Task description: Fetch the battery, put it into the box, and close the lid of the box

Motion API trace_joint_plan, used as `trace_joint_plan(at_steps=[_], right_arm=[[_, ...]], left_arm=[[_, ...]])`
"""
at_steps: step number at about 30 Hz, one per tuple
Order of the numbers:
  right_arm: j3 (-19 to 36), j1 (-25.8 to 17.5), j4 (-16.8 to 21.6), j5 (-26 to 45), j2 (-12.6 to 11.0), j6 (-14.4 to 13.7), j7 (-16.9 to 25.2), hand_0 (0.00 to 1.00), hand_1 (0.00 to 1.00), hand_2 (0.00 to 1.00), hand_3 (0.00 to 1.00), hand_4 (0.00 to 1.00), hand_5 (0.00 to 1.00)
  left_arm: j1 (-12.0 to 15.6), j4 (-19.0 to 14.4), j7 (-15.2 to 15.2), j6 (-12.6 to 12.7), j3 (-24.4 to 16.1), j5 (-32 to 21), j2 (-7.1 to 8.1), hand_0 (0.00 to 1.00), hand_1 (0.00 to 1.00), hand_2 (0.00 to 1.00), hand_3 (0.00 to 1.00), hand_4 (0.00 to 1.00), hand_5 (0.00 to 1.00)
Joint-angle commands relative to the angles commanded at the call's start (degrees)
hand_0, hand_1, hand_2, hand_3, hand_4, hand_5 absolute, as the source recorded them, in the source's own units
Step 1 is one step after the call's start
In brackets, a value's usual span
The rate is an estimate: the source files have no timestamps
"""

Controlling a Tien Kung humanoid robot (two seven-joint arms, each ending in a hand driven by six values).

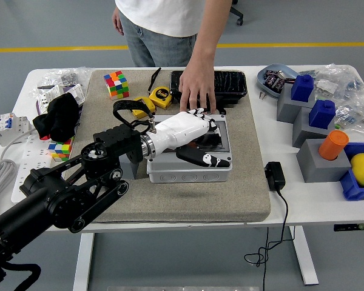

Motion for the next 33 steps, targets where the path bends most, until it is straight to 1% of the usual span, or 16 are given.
trace_joint_plan(at_steps=[4, 5, 8, 10, 11, 12, 16, 17, 18, 21, 22, 23, 25, 28, 29, 33], right_arm=[[0.02, -0.05, 0.00, -0.08, 0.04, -0.09, -0.05, 0.870, 0.846, 0.810, 0.818, 0.998, 0.998], [0.04, -0.05, 0.00, -0.08, 0.05, -0.11, -0.04, 0.869, 0.846, 0.811, 0.818, 0.998, 0.998], [0.09, -0.13, 0.00, -0.14, 0.14, -0.20, -0.01, 0.869, 0.846, 0.811, 0.818, 0.998, 0.998], [0.16, -0.20, 0.00, -0.27, 0.22, -0.19, -0.03, 0.869, 0.846, 0.811, 0.818, 0.998, 0.998], [0.12, -0.32, 0.00, -0.26, 0.35, -0.16, -0.01, 0.868, 0.846, 0.810, 0.818, 0.998, 0.998], [0.12, -0.36, 0.00, -0.27, 0.41, -0.15, -0.01, 0.868, 0.846, 0.810, 0.818, 0.998, 0.998], [0.13, -0.42, 0.00, -0.23, 0.71, -0.12, 0.12, 0.868, 0.846, 0.810, 0.818, 0.998, 0.998], [0.13, -0.41, 0.00, -0.16, 0.75, -0.13, 0.17, 0.868, 0.846, 0.810, 0.817, 0.998, 0.998], [0.15, -0.40, 0.00, -0.13, 0.77, -0.14, 0.21, 0.868, 0.846, 0.810, 0.817, 0.998, 0.998], [0.66, -0.33, 0.00, -0.42, 0.84, -0.16, 0.21, 0.868, 0.846, 0.810, 0.817, 0.998, 0.998], [0.74, -0.33, 0.00, -0.44, 0.85, -0.16, 0.23, 0.868, 0.846, 0.810, 0.817, 0.998, 0.998], [0.95, -0.34, 0.00, -0.54, 0.88, -0.16, 0.23, 0.869, 0.846, 0.811, 0.818, 0.998, 0.998], [1.26, -0.38, 0.00, -0.77, 0.91, -0.15, 0.20, 0.869, 0.846, 0.811, 0.818, 0.998, 0.998], [2.29, -0.48, 0.00, -1.50, 1.04, -0.23, 0.22, 0.869, 0.846, 0.811, 0.818, 0.998, 0.998], [2.53, -0.48, 0.00, -1.66, 1.09, -0.26, 0.26, 0.869, 0.846, 0.811, 0.820, 0.998, 0.998], [3.21, -0.51, 0.00, -1.96, 1.26, -0.36, 0.54, 0.869, 0.846, 0.811, 0.820, 0.998, 0.998]], left_arm=[[0.61, -0.73, -0.97, 0.71, -3.53, 0.19, -0.41, 0.998, 0.883, 0.762, 0.662, 0.998, 0.998], [0.73, -0.89, -1.22, 0.90, -4.15, 0.07, -0.44, 0.927, 0.832, 0.738, 0.662, 0.998, 0.998], [3.23, -3.16, -4.16, 3.22, -9.91, -5.64, -1.32, 0.927, 0.832, 0.738, 0.662, 0.998, 0.998], [4.31, -4.23, -5.24, 3.12, -14.29, -10.21, -1.81, 0.927, 0.832, 0.738, 0.662, 0.998, 0.998], [5.64, -5.34, -5.82, 1.91, -16.89, -12.81, -2.49, 0.809, 0.802, 0.738, 0.702, 0.998, 0.998], [6.23, -5.75, -5.84, 1.24, -19.13, -15.05, -2.78, 0.809, 0.802, 0.738, 0.702, 0.998, 0.998], [9.69, -6.57, -3.16, -5.23, -28.29, -24.36, -3.81, 0.809, 0.802, 0.738, 0.702, 0.998, 0.998], [10.39, -6.50, -2.12, -7.11, -30.89, -26.97, -3.78, 0.804, 0.817, 0.792, 0.770, 0.998, 0.998], [10.85, -6.34, -1.46, -8.51, -33.36, -29.57, -3.66, 0.804, 0.817, 0.792, 0.770, 0.998, 0.998], [12.79, -5.24, -0.69, -9.81, -40.28, -37.02, -2.25, 0.804, 0.817, 0.792, 0.770, 0.998, 0.998], [13.18, -5.05, -0.72, -9.60, -41.77, -38.88, -1.92, 0.804, 0.817, 0.792, 0.770, 0.998, 0.998], [13.90, -4.71, -0.97, -8.67, -44.24, -41.86, -1.27, 0.944, 0.993, 0.991, 0.983, 0.998, 0.998], [14.73, -4.40, -1.32, -7.20, -47.44, -46.33, -0.66, 0.944, 0.993, 0.991, 0.983, 0.998, 0.998], [16.85, -4.22, -1.74, -2.44, -53.75, -52.42, 0.05, 0.944, 0.993, 0.991, 0.983, 0.998, 0.998], [17.46, -4.22, -1.77, -0.41, -56.15, -50.85, 0.17, 0.998, 0.998, 0.998, 0.998, 0.998, 0.998], [19.87, -4.11, 0.02, 5.74, -63.13, -41.17, 0.82, 0.998, 0.998, 0.998, 0.998, 0.998, 0.998]])
